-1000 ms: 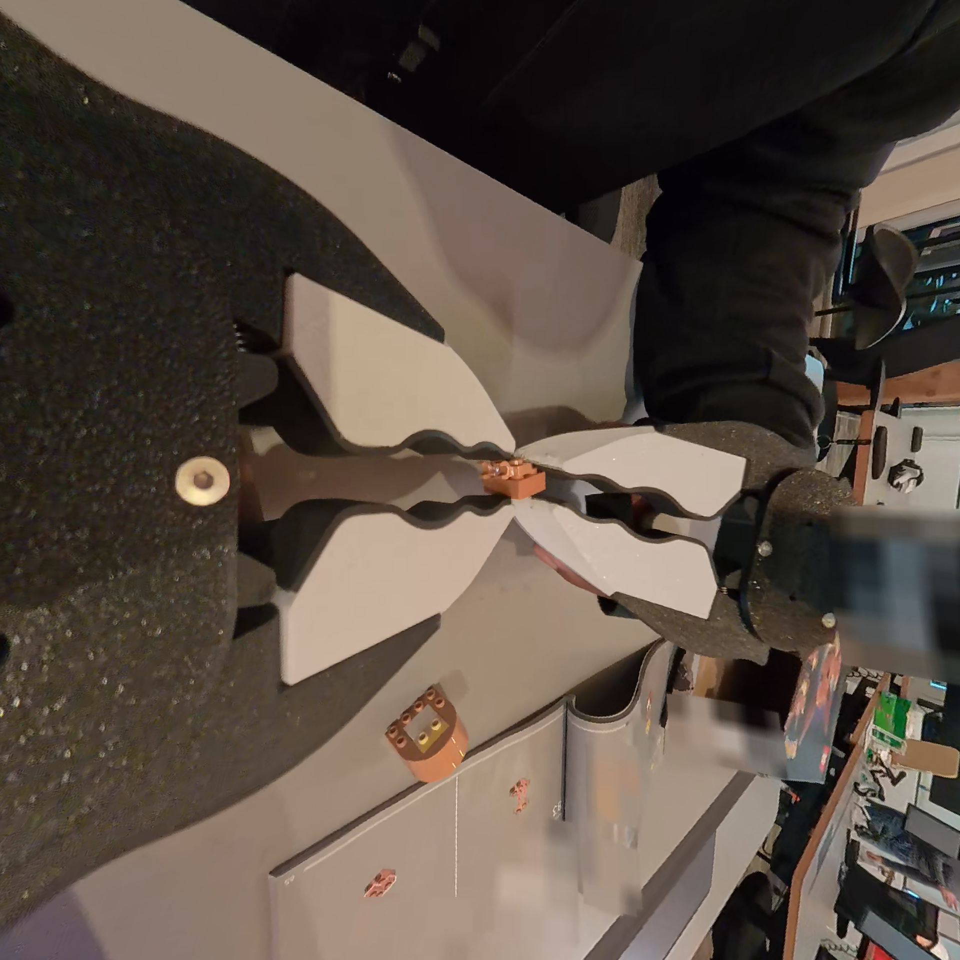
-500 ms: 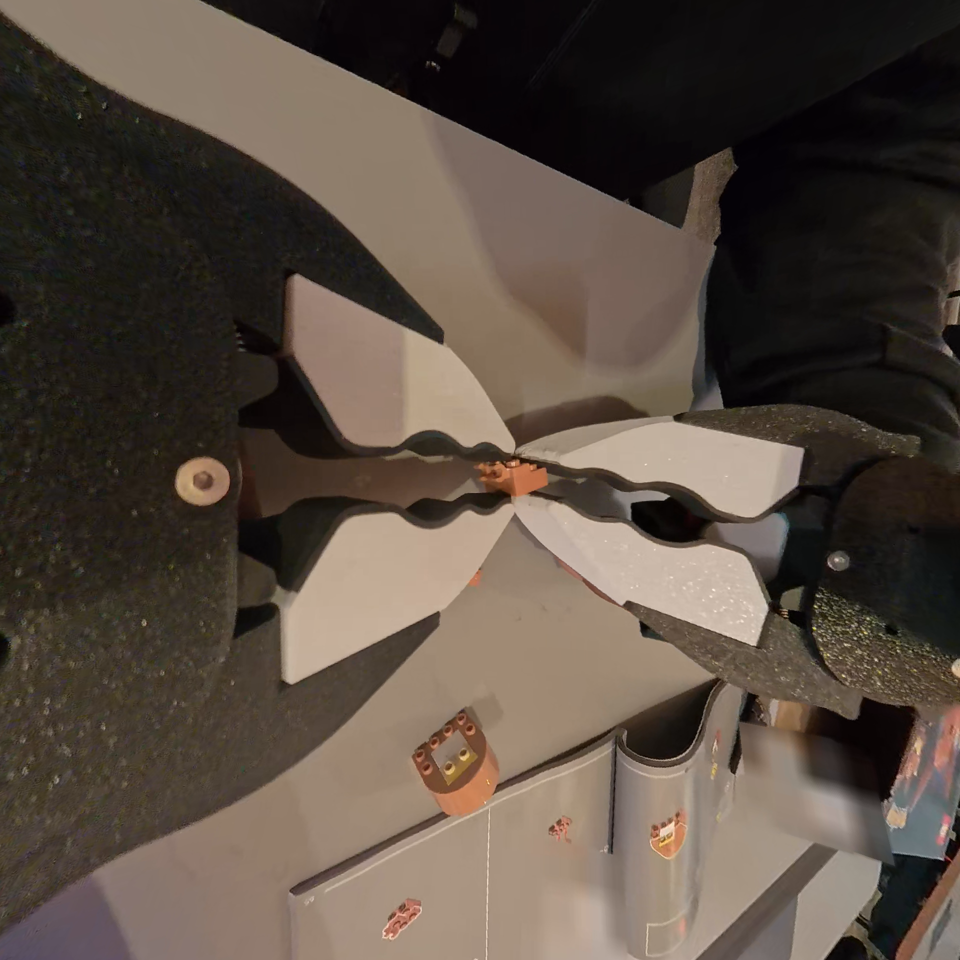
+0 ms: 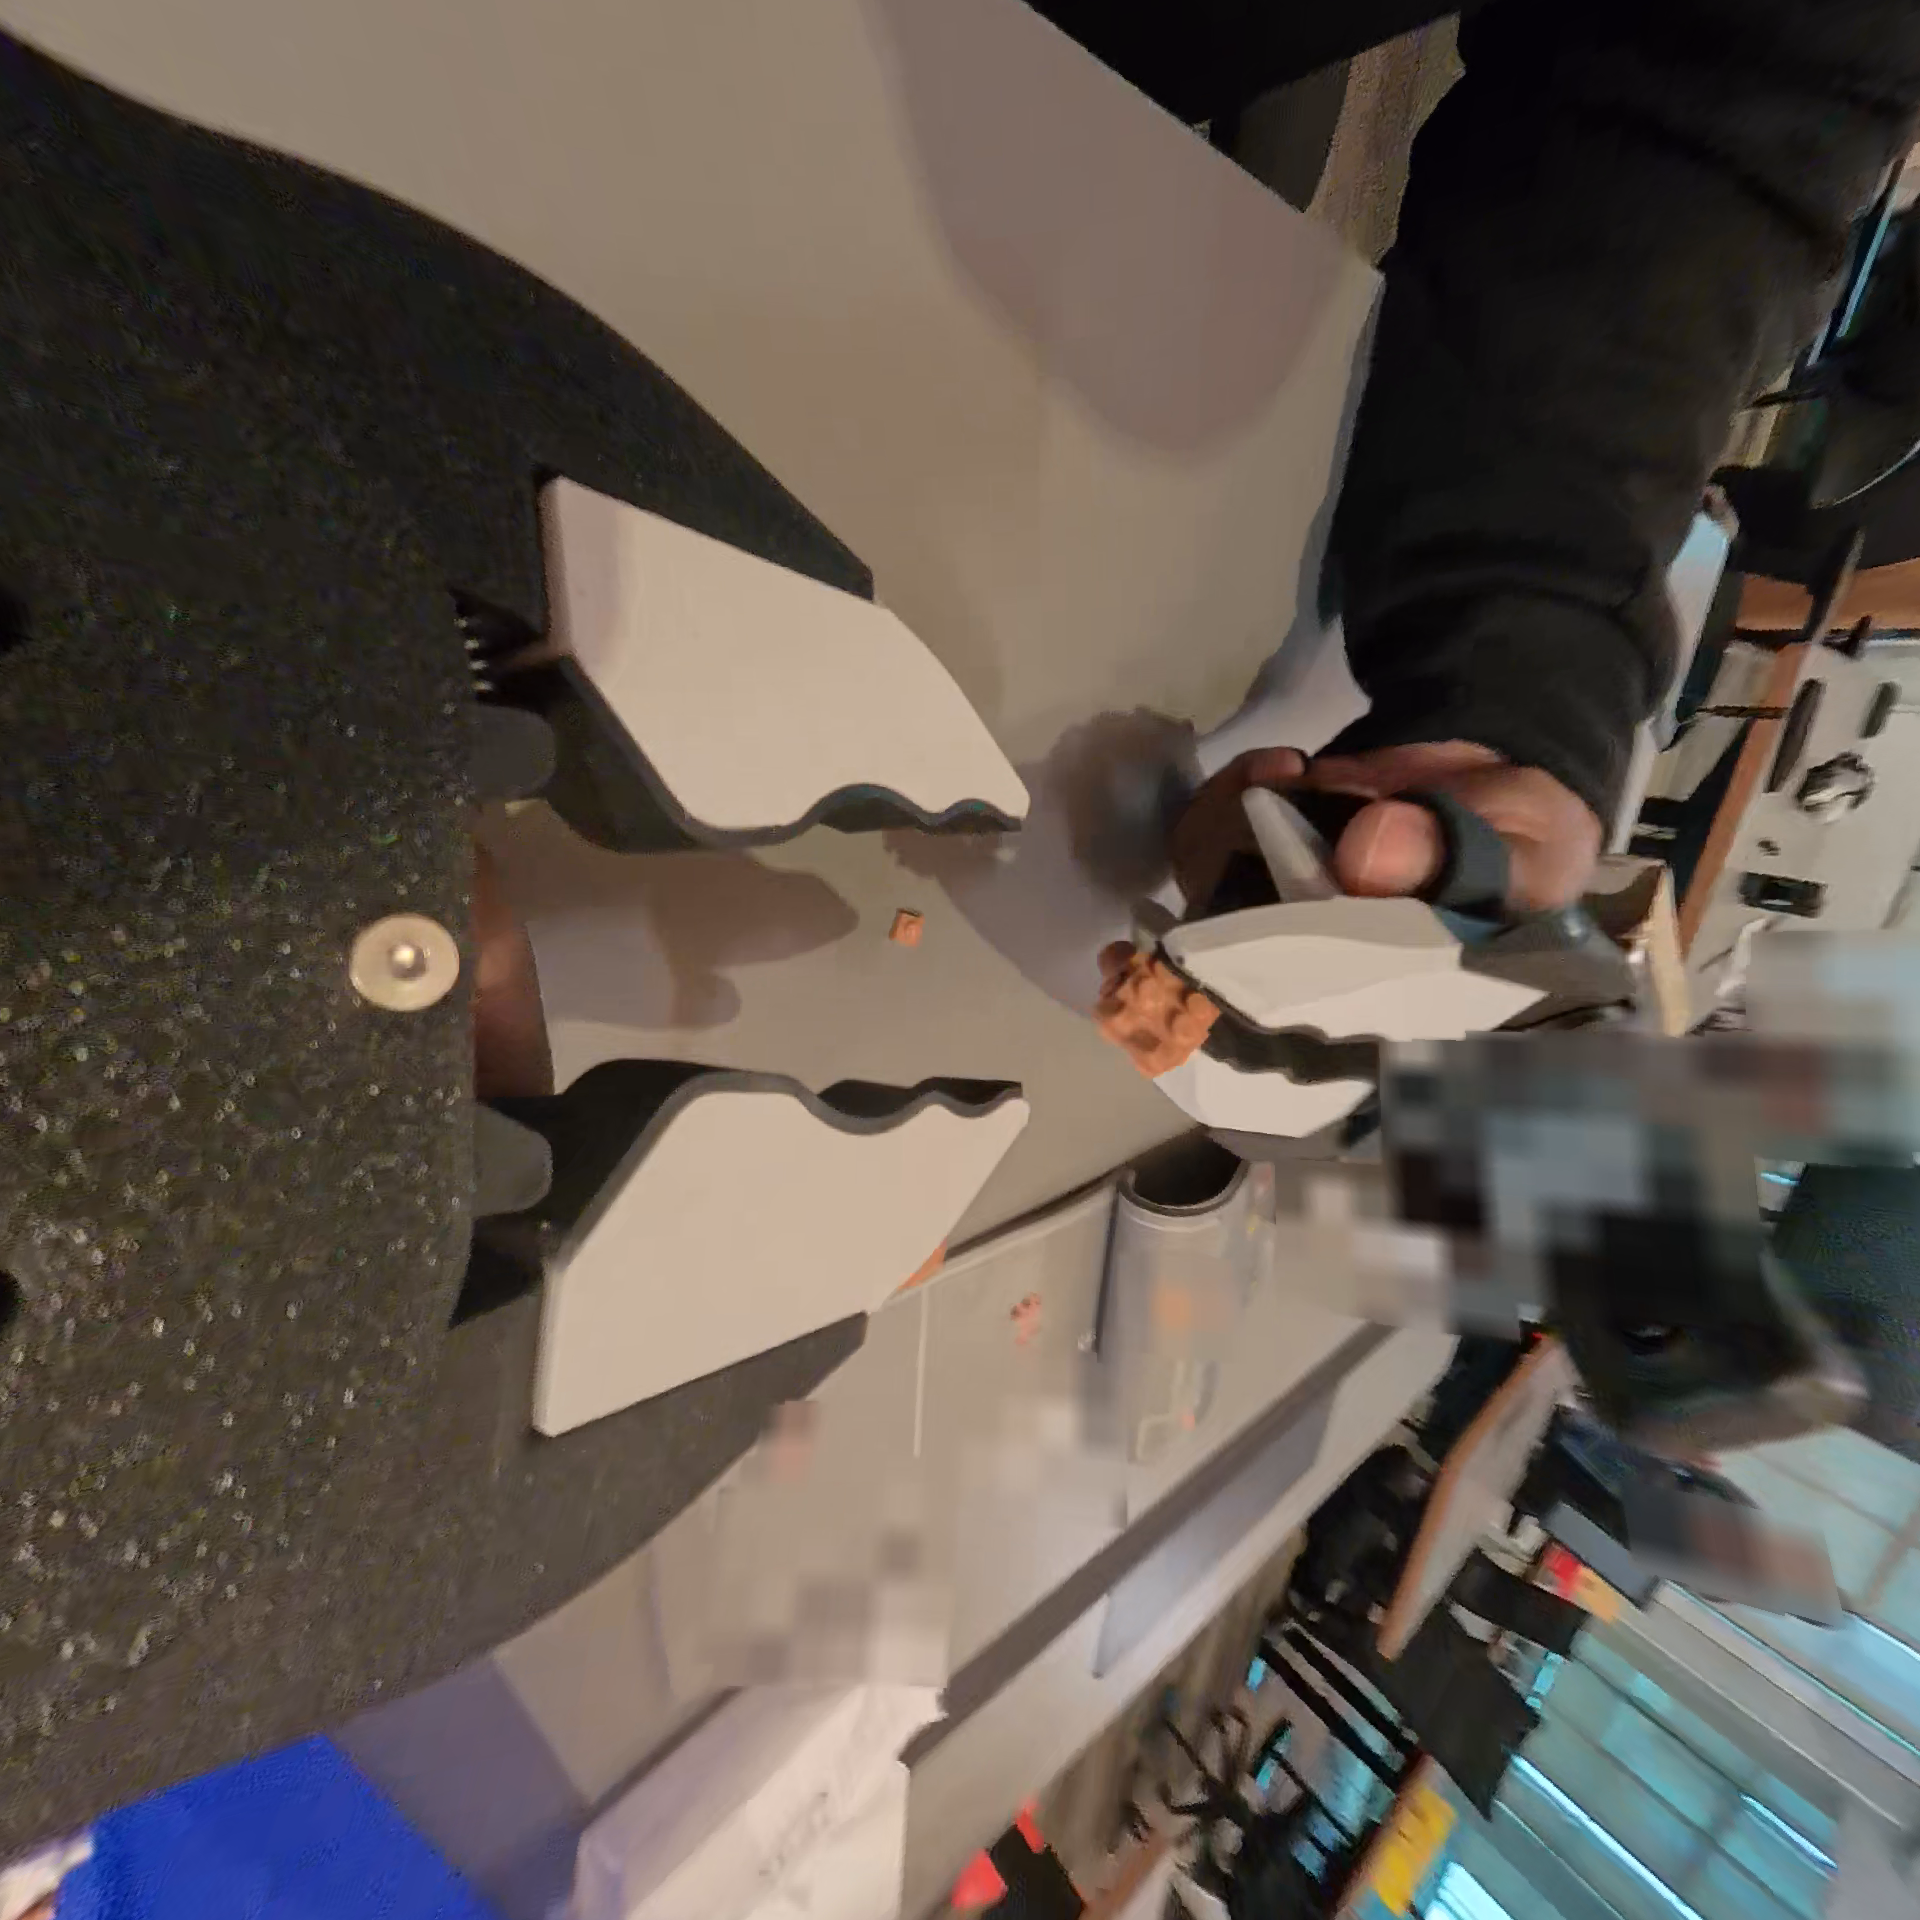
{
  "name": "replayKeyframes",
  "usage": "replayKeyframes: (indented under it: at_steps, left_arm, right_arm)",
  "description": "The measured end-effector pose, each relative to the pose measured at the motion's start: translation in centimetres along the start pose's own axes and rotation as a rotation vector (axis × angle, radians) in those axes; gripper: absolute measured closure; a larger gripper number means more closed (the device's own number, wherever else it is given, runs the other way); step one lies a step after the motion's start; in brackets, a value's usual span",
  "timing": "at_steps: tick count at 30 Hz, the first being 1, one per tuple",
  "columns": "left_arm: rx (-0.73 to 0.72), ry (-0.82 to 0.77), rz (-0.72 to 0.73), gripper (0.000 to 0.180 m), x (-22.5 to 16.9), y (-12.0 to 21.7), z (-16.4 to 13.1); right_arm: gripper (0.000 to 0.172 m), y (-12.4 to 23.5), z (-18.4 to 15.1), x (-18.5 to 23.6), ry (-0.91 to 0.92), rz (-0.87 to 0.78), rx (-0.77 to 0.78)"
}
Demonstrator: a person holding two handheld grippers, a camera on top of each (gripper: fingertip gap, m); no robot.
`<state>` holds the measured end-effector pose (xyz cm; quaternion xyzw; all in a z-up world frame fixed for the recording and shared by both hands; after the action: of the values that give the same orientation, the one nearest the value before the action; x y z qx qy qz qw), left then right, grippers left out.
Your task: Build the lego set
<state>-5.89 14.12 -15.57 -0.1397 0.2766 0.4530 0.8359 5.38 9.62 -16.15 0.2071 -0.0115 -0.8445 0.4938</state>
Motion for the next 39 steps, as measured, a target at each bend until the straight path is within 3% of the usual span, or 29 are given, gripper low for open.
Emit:
replayKeyframes:
  at_steps: [3, 10, 17, 19, 22, 27, 29, 33, 39]
  left_arm:
    - [-0.07, 0.099, -0.101, 0.173, -0.1, -0.3, 0.0]
    - [-0.07, 0.186, -0.194, 0.174, -0.3, -1.9, -0.5]
    - [-0.147, 0.215, -0.152, 0.171, 0.4, -1.8, -0.1]
    - [-0.142, 0.182, -0.095, 0.161, 0.7, -1.6, 0.0]
    - [-0.127, 0.013, 0.036, 0.152, 0.9, -0.9, 0.7]
    - [0.024, -0.647, 0.356, 0.15, -1.0, 0.1, 2.0]
    - [0.099, -0.838, 0.429, 0.153, -1.4, -0.4, 1.7]
    - [0.212, -0.999, 0.481, 0.161, -1.1, -1.6, 0.7]
    - [0.254, -1.187, 0.564, 0.17, -1.2, -2.2, 0.5]
  right_arm:
    - [0.13, 0.1, 0.5, -0.2, 0.016, -0.009, -0.062]
    - [0.149, 0.4, 1.7, 0.2, 0.029, 0.036, -0.172]
    - [0.15, 0.3, 1.4, -0.8, -0.088, 0.024, -0.127]
    - [0.15, 0.3, 1.4, -1.2, -0.177, 0.031, -0.11]
    - [0.15, 0.2, 1.4, -1.7, -0.404, 0.074, -0.082]
    - [0.15, 0.3, 1.0, -2.5, -0.741, 0.171, -0.087]
    - [0.15, 0.2, 0.6, -2.6, -0.821, 0.201, -0.069]
    - [0.15, -0.1, 0.3, -2.2, -0.913, 0.261, -0.056]
    - [0.149, -0.1, 0.5, -2.1, -0.934, 0.269, -0.072]
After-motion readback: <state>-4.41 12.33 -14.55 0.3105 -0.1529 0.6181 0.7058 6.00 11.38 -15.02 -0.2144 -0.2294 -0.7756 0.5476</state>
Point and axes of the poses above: each gripper's, where its closed fingertips meet, y back along the fingers, z out of its top, x = y × z across the jaws, the point moved 6 cm from there along y, back along the fingers, and after that the axes turned 9 degrees about -z, right-handed, at the moved point
